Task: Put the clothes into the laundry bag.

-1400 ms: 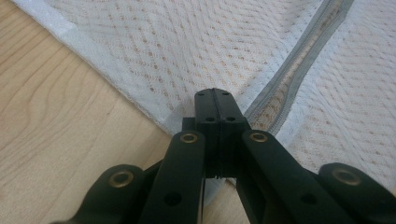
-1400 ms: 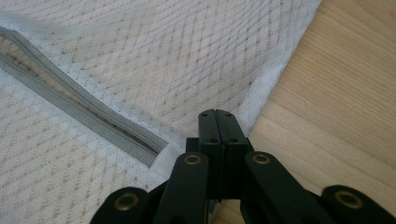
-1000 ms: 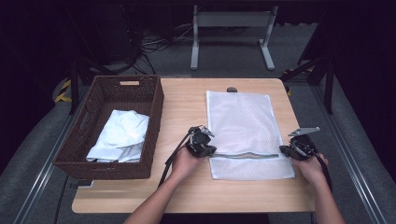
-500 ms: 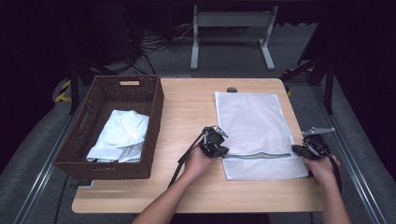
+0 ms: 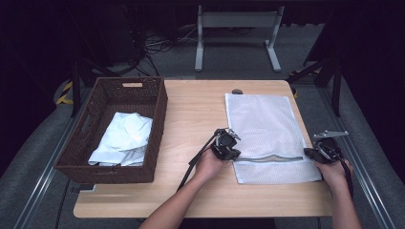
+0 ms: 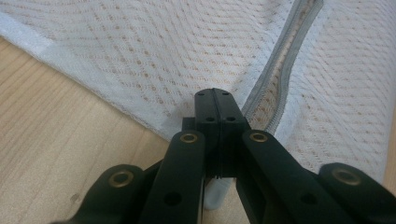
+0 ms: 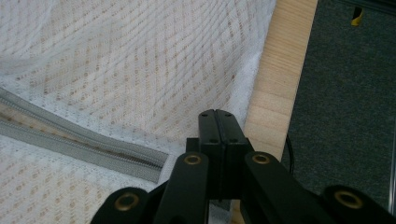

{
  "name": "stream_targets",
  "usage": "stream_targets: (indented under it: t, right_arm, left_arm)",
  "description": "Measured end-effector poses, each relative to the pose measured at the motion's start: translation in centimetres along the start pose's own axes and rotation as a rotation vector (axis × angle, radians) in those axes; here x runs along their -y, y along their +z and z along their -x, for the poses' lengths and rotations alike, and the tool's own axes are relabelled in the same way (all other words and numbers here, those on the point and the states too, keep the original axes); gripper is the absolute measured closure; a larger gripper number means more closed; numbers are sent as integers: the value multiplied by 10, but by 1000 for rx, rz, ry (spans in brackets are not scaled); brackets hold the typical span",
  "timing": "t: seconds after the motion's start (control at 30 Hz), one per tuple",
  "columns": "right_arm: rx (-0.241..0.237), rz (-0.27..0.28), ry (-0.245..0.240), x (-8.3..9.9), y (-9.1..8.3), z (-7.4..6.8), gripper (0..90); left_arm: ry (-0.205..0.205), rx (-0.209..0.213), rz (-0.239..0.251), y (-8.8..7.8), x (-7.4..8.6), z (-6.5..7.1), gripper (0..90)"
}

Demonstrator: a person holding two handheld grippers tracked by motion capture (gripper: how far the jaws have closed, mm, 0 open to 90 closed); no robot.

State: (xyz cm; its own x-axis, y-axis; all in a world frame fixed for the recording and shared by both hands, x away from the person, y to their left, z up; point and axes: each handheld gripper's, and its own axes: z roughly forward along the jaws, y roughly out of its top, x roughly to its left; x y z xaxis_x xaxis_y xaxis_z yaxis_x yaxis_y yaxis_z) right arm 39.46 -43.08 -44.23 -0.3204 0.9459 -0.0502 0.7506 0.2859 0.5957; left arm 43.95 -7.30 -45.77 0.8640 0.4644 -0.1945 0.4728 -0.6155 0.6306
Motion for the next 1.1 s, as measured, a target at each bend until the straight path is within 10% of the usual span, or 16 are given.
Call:
stream_targets:
  t: [0.3, 1.1]
  right_arm:
    - [-24, 53, -31, -6, -8, -10, 900]
    - [-276, 117, -310, -35, -5, -117, 809]
  left_arm:
    - [-4, 14, 41, -21, 5, -3, 899]
    - [-47, -31, 59, -111, 83, -18, 814]
